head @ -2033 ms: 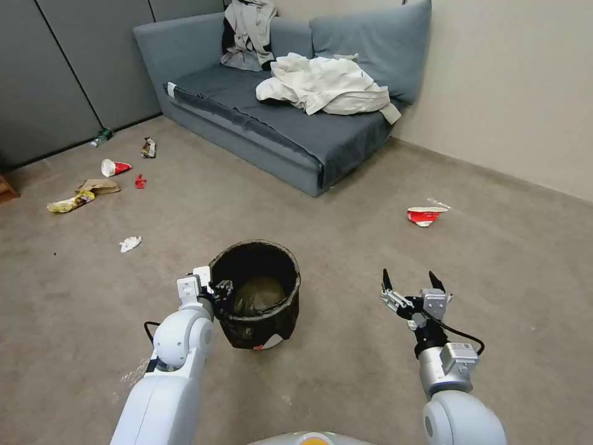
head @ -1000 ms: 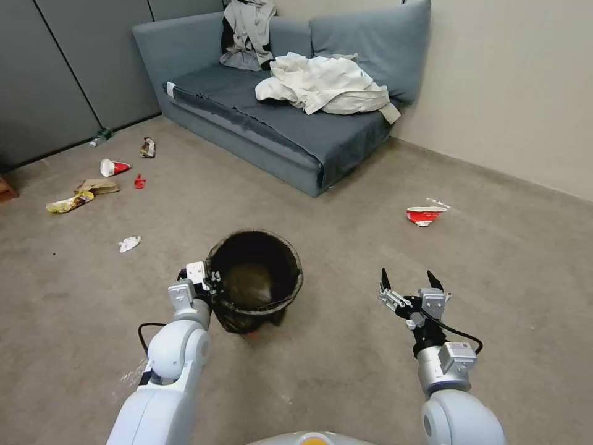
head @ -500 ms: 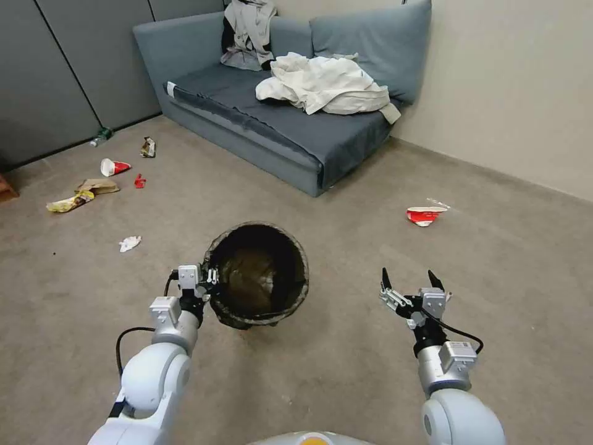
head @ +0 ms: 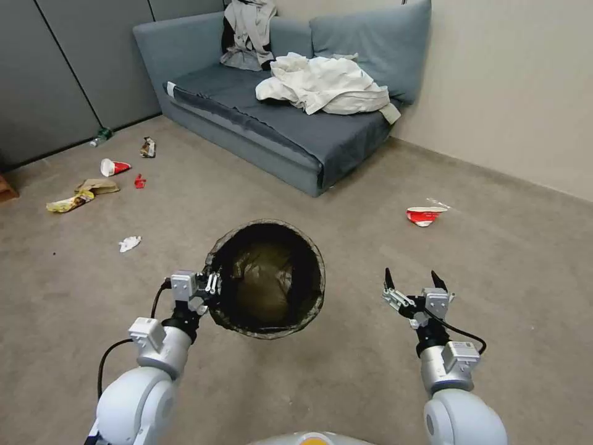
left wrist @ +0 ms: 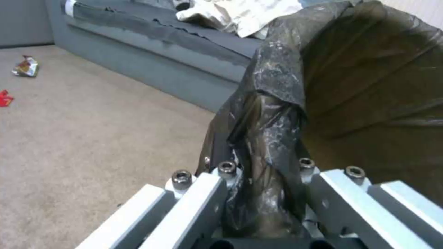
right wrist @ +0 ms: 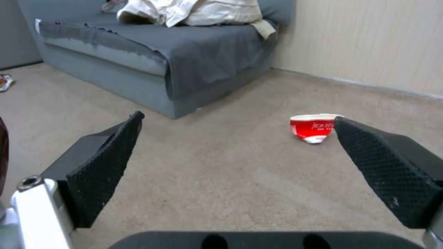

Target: Pick up the trash can from the floor.

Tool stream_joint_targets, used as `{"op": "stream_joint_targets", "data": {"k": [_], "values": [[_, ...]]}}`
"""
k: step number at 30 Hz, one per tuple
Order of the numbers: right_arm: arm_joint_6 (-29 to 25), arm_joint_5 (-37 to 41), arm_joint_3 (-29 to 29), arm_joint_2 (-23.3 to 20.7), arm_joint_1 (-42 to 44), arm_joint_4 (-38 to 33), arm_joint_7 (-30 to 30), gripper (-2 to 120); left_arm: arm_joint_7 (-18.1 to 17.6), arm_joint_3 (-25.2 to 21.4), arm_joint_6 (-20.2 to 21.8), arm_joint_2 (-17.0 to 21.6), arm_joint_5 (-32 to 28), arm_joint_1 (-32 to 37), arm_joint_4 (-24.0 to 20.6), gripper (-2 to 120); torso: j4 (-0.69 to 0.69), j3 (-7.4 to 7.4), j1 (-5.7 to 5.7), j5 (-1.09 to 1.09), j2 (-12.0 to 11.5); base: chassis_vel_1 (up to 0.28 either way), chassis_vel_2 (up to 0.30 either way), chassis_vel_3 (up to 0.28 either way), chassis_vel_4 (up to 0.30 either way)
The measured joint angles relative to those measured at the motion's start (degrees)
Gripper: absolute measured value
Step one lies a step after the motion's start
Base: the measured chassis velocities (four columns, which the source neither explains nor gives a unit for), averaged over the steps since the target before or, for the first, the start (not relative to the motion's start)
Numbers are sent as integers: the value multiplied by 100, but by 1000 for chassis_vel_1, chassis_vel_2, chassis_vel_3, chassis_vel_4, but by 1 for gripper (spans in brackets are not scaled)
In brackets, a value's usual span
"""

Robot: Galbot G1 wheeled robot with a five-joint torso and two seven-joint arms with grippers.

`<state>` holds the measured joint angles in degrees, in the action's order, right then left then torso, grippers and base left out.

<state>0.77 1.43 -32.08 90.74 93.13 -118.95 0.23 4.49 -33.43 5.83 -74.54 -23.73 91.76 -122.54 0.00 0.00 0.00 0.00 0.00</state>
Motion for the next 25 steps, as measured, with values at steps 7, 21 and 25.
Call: {"op": "stream_joint_targets", "data": {"k": [7, 21, 25], "values": [[-2, 1, -1, 1, 17, -16, 3, 100, 18, 22, 18, -37, -14, -6, -13, 4, 0, 0, 0, 0, 0, 0, 0, 0, 0], [-14, 4, -14, 1, 36, -72, 11, 100, 2, 44, 47, -75, -17, -16, 58, 4, 0, 0, 0, 0, 0, 0, 0, 0, 0], [-14, 4, -14, 1, 41, -83, 11, 100, 2, 49, 53, -78, -26, -21, 59, 4, 0, 0, 0, 0, 0, 0, 0, 0, 0]]}}
